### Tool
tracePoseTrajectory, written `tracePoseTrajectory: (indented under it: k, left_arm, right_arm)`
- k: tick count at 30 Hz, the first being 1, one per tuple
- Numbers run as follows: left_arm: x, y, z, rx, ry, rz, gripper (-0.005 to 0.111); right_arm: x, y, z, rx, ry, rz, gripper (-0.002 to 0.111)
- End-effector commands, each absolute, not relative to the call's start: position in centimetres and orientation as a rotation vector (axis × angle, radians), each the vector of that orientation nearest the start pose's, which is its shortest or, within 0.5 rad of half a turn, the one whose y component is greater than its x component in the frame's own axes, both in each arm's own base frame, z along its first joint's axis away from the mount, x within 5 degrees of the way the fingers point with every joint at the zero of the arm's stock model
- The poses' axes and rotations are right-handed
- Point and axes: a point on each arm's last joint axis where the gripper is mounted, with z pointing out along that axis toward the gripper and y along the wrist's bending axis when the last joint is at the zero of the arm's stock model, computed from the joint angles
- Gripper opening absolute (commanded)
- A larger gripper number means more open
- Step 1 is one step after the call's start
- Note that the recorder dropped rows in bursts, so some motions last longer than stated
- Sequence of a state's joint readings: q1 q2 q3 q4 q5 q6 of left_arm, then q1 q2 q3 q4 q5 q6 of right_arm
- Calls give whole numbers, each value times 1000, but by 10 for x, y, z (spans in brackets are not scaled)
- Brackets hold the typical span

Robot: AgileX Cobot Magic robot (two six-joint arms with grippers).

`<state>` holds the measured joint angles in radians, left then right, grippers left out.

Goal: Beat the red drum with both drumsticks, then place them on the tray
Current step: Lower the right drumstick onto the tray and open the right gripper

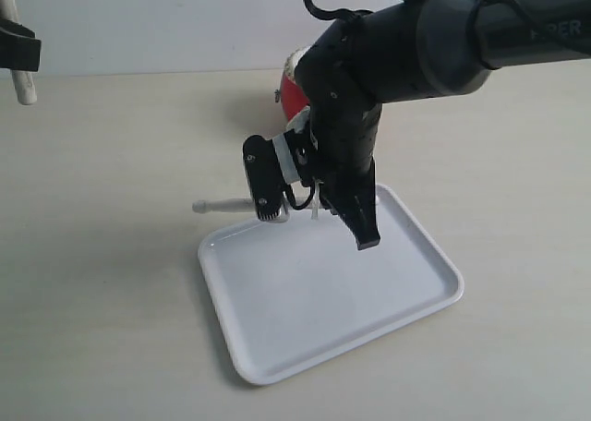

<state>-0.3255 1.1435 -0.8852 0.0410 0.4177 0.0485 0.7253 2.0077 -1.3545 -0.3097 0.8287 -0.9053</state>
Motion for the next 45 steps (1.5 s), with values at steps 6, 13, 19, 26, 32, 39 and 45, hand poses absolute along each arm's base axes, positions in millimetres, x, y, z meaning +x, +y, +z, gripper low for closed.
tracePoseTrajectory:
  k: [6,13,19,26,32,39,45]
  left_arm:
    - [232,-76,327,414,2097,-131,0]
    - [232,-76,327,414,2097,-131,0]
    - [232,-76,327,412,2097,-133,0]
    - [231,-76,327,409,2098,-137,0]
    - [231,-77,327,406,2099,-141,0]
    - [231,-77,327,405,2099,-143,0]
    - [231,-77,327,405,2099,-143,0]
  right_arm:
    - [309,247,135,-2452,1812,-389,0]
    - [310,247,128,-2465,1814,-387,0]
    - [310,248,124,-2465,1824,-383,0]
    - [309,250,124,-2437,1838,-345,0]
    - [308,252,123,-2414,1862,-305,0]
    - [309,249,124,-2449,1842,-353,10]
    - [311,246,125,-2431,1863,-413,10]
